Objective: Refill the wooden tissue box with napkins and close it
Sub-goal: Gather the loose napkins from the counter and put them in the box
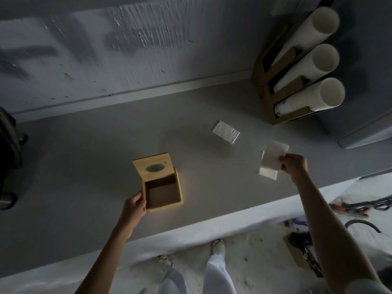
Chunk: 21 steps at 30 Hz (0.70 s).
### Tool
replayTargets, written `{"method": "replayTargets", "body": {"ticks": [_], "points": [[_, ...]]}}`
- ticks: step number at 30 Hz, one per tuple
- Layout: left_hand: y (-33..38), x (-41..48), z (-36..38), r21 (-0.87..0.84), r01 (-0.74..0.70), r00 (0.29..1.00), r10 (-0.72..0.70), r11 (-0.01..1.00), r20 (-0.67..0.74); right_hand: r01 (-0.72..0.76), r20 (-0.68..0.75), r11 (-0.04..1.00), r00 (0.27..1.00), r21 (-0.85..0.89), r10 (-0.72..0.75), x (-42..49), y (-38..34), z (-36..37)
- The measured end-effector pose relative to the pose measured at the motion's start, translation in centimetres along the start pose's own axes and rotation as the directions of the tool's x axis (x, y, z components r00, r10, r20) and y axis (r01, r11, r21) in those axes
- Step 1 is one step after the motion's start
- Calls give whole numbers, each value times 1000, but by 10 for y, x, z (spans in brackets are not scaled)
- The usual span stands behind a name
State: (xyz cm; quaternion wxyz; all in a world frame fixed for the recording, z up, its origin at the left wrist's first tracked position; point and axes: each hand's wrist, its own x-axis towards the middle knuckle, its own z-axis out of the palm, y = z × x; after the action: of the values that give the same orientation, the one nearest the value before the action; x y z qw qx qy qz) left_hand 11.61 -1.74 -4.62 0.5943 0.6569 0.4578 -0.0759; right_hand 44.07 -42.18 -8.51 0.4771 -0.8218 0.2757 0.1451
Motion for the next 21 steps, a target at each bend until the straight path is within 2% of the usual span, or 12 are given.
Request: {"method": "replayTargets", "body": {"ticks": [3, 7, 13, 18, 21], "points": [[-2, 2, 2, -1, 9, 1000, -9, 1000, -24, -98, -25, 994, 995, -49, 97, 11, 14, 2], [-2, 3, 5, -11, 21, 999, -21, 1000, -46, -123, -35, 979, 992, -162, 118, 4, 20, 14], [-1, 3, 6, -23, 34, 998, -36, 999, -55, -33, -55, 994, 998, -101, 27, 6, 14, 13], [0, 4, 4, -17, 38, 998, -39, 999, -52, -13, -28, 970, 1000, -241, 6, -4, 30, 24], [0, 3, 5, -33, 38, 998, -40, 999, -56, 36, -40, 971, 998, -237, -47, -12, 27, 24]]}}
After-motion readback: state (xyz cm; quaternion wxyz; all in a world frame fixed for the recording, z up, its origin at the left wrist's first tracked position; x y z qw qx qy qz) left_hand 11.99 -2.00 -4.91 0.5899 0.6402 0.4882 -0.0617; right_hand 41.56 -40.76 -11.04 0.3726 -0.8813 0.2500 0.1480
